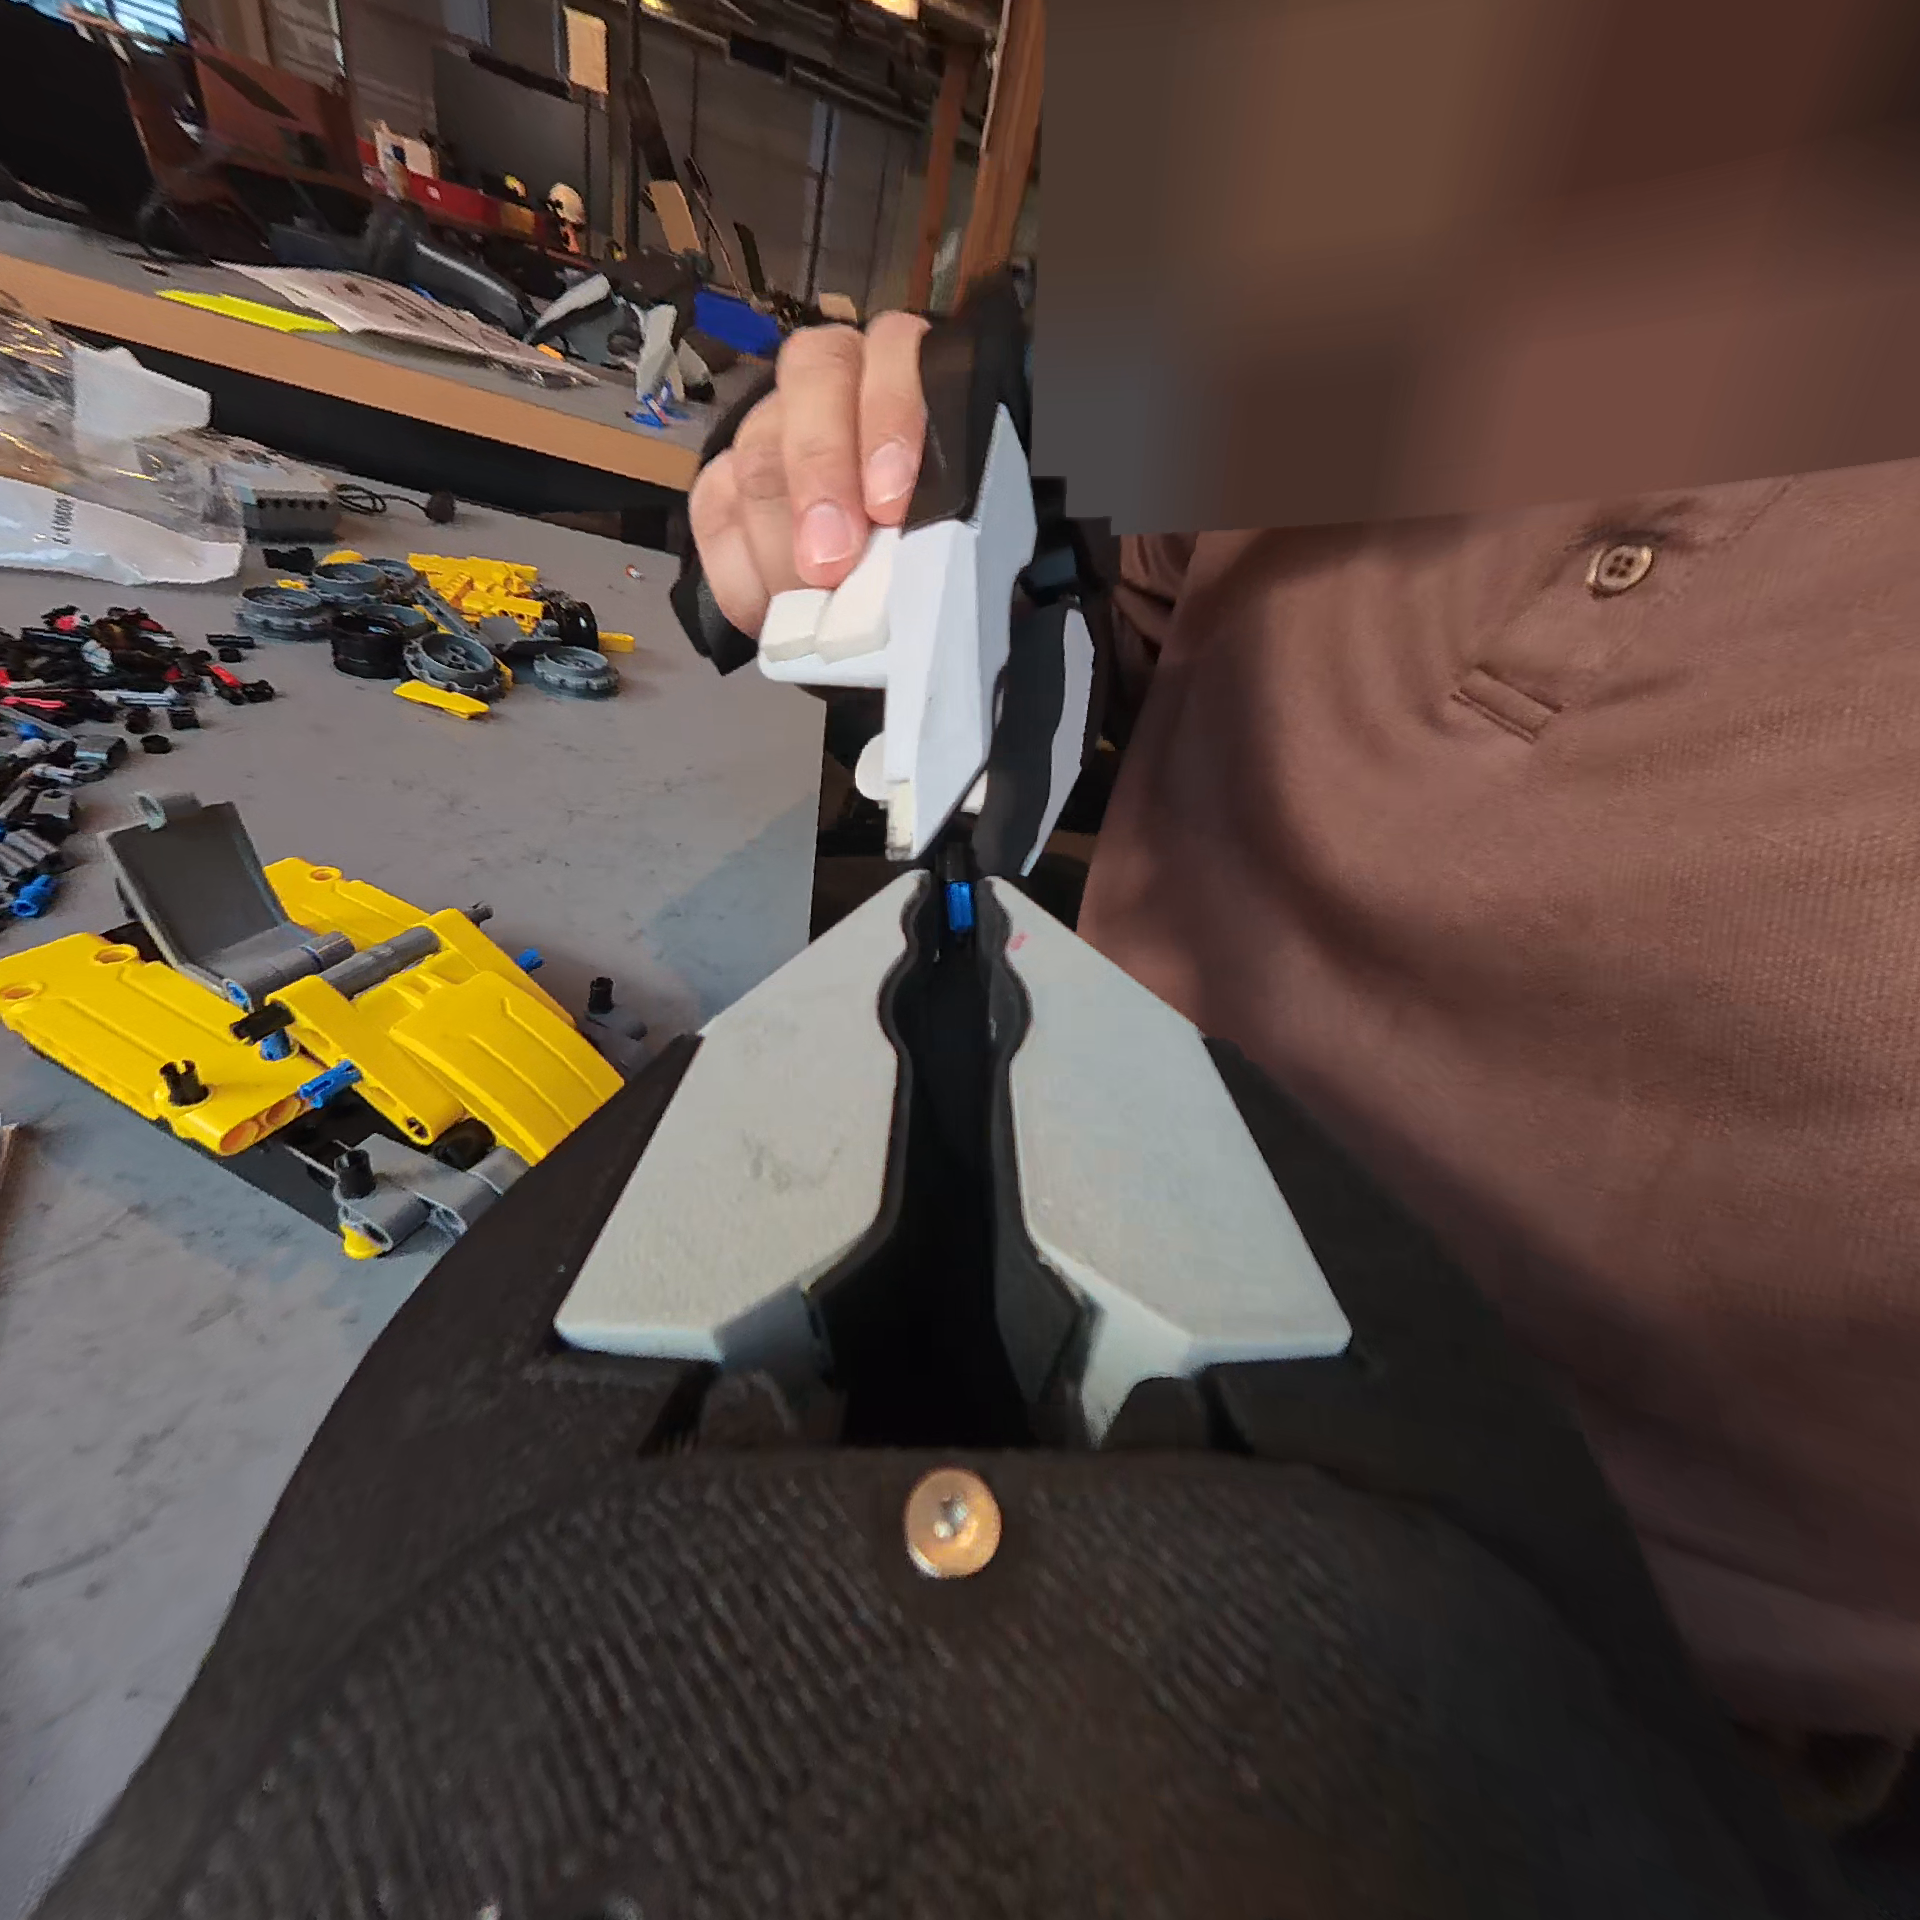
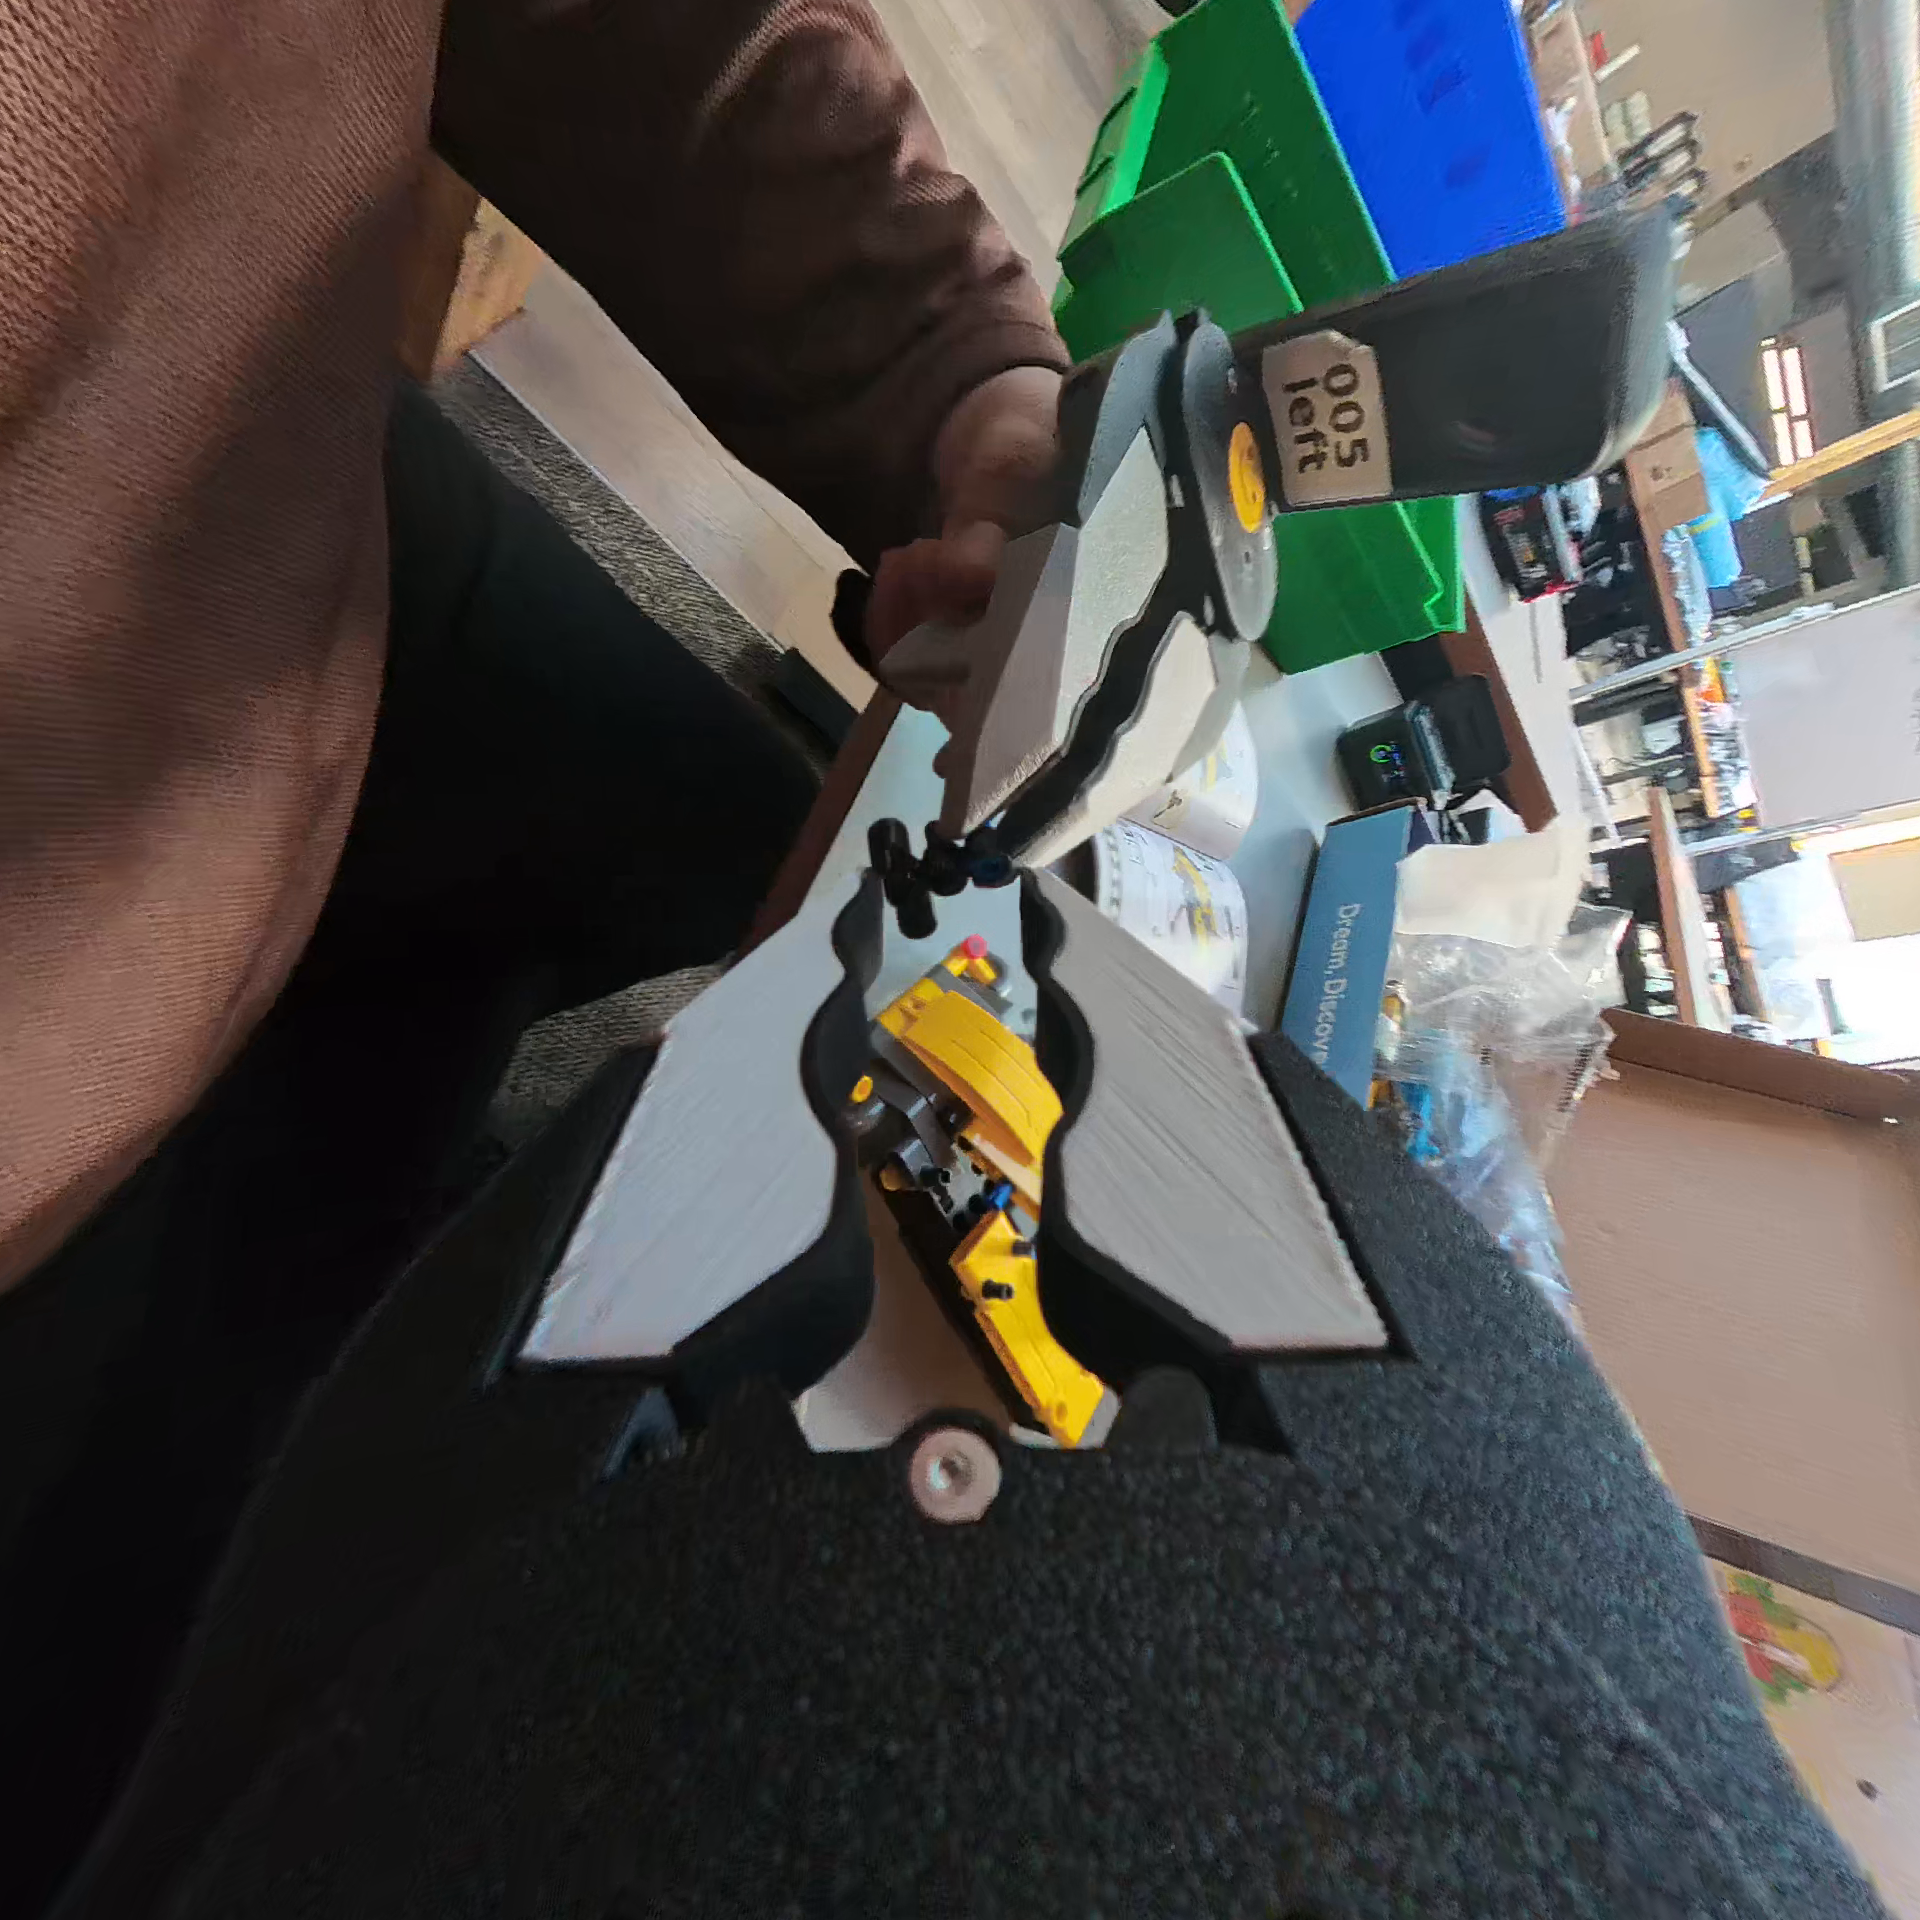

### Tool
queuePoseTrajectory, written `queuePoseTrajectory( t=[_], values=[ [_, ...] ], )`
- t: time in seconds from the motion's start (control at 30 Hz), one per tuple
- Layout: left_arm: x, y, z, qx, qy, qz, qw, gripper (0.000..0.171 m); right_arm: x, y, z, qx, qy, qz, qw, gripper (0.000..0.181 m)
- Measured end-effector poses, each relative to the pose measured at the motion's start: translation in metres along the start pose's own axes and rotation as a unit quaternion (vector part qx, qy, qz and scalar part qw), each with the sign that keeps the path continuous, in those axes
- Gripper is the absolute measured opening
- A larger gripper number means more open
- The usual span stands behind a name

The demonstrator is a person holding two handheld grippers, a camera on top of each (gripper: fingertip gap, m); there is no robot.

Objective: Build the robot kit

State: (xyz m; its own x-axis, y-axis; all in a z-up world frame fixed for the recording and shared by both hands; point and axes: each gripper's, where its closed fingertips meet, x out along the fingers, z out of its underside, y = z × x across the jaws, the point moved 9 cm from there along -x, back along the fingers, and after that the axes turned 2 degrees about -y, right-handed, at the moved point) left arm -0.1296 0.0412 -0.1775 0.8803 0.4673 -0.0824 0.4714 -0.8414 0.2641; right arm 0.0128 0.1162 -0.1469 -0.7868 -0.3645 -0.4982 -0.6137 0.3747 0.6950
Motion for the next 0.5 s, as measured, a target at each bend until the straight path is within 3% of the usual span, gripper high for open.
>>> queuePoseTrajectory(
  t=[0.1, 0.5],
  values=[
    [-0.001, -0.001, 0.002, -0.02, 0.022, -0.001, 1.0, 0.004, -0.001, -0.002, -0.001, -0.017, -0.002, 0.027, 0.999, 0.019],
    [-0.004, 0.011, 0.018, -0.053, 0.056, -0.015, 0.997, 0.004, 0.009, -0.009, -0.006, -0.013, 0.027, 0.005, 1.0, 0.021]
  ],
)
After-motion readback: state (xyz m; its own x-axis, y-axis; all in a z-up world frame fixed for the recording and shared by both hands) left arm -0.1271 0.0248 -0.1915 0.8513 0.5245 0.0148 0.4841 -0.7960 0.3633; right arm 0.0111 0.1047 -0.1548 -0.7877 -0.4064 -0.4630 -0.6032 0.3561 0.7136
